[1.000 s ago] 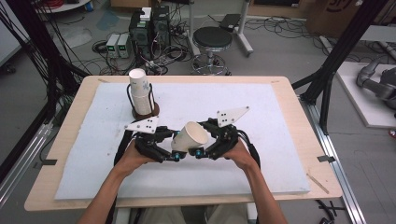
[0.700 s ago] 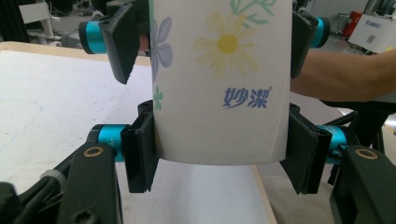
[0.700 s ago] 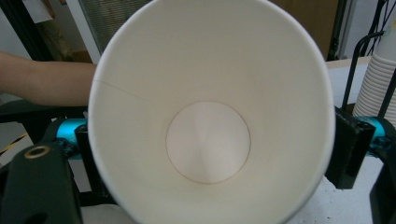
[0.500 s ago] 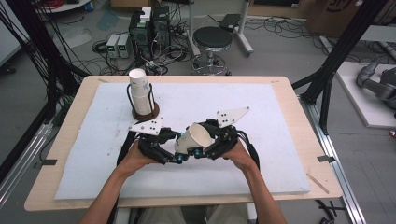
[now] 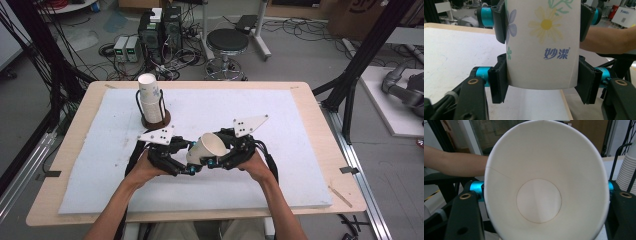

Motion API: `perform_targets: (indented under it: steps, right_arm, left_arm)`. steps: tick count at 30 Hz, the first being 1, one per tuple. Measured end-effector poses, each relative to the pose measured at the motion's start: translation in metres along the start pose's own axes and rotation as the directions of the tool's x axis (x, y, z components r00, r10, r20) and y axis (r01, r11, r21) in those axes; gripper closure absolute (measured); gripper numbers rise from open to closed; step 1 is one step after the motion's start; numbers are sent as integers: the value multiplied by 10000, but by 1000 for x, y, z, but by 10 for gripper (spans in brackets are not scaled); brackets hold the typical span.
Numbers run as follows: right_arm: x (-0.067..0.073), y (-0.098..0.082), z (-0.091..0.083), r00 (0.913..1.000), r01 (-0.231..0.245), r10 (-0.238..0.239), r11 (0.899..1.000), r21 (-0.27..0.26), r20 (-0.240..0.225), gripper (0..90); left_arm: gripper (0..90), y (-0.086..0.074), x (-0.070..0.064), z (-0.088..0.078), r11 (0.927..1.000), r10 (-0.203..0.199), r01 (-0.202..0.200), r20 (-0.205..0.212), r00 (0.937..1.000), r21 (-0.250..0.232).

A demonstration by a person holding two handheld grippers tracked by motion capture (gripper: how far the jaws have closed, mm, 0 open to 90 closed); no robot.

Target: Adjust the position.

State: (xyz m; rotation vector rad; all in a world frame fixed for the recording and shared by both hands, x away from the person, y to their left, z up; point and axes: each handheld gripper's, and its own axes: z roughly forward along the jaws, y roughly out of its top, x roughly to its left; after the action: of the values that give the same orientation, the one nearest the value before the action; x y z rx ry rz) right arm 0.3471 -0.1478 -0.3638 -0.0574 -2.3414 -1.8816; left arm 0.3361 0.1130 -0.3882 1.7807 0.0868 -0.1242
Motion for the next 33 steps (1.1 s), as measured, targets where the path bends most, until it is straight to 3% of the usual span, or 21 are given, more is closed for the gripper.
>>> perform_targets:
  steps: [1,4,5,16,23,29,33]
  right_arm:
    - [0,0,0,10000,-36,36,10000,15,-21,316]
    - [0,0,-1,10000,-29,29,10000,3,61,316]
    - [0,0,-1,10000,-63,63,10000,15,71,316]
    - [0,1,-4,9997,-78,76,9999,69,251,318]
    - [0,1,-7,9989,-148,144,9999,86,442,318]
    - [-1,1,-8,9967,-184,164,9995,243,789,317]
    - [-1,0,-10,9943,-274,242,9992,303,1038,317]
  left_arm:
    - [330,0,0,1,10000,-92,92,-36,10000,11]
    - [49,-1,0,3,9988,-474,478,-445,9979,87]
    - [19,-1,1,3,9982,-574,582,-419,9975,172]
    - [17,0,-2,0,9970,-456,493,-627,9970,594]
    - [17,-1,-4,-7,9930,-400,528,-1203,9919,1058]
    - [17,-6,-5,-19,9902,-463,709,-1963,9794,1204]
    - [17,-11,-5,-29,9860,-395,839,-2865,9573,1444]
